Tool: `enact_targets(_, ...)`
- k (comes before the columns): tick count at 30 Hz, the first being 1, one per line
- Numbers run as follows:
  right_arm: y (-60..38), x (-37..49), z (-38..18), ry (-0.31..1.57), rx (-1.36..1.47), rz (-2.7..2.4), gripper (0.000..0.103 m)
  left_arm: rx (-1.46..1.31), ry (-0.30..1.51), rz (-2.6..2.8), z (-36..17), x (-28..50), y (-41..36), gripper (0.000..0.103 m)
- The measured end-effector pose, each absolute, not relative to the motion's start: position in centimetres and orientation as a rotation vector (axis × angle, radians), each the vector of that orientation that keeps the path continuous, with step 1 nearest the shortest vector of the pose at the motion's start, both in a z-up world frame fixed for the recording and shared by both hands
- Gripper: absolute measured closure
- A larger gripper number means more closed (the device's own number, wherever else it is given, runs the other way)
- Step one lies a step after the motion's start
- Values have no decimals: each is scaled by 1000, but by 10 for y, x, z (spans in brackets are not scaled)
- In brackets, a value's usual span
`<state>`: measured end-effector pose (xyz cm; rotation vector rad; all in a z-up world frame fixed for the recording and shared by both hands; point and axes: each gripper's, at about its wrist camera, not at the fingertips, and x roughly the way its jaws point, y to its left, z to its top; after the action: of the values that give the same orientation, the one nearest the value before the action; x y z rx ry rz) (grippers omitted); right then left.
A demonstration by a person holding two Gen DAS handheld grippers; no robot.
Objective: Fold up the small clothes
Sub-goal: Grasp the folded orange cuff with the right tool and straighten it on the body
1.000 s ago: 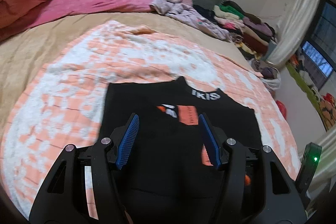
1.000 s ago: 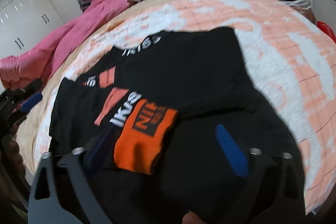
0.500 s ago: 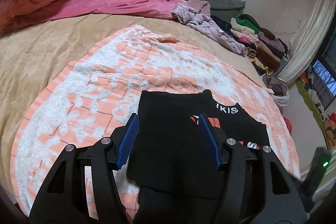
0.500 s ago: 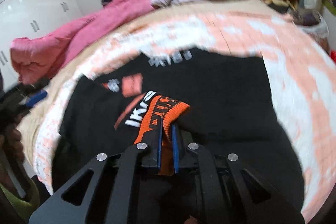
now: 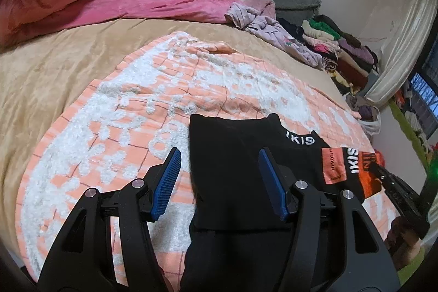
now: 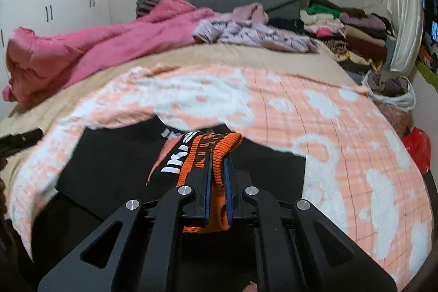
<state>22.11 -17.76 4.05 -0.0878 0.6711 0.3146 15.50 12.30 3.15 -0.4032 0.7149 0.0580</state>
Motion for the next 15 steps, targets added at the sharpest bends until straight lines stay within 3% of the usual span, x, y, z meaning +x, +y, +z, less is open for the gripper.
enact_targets(15,-187,224,-2,761,-107,222,95,-241,804,9,9,199,68,52)
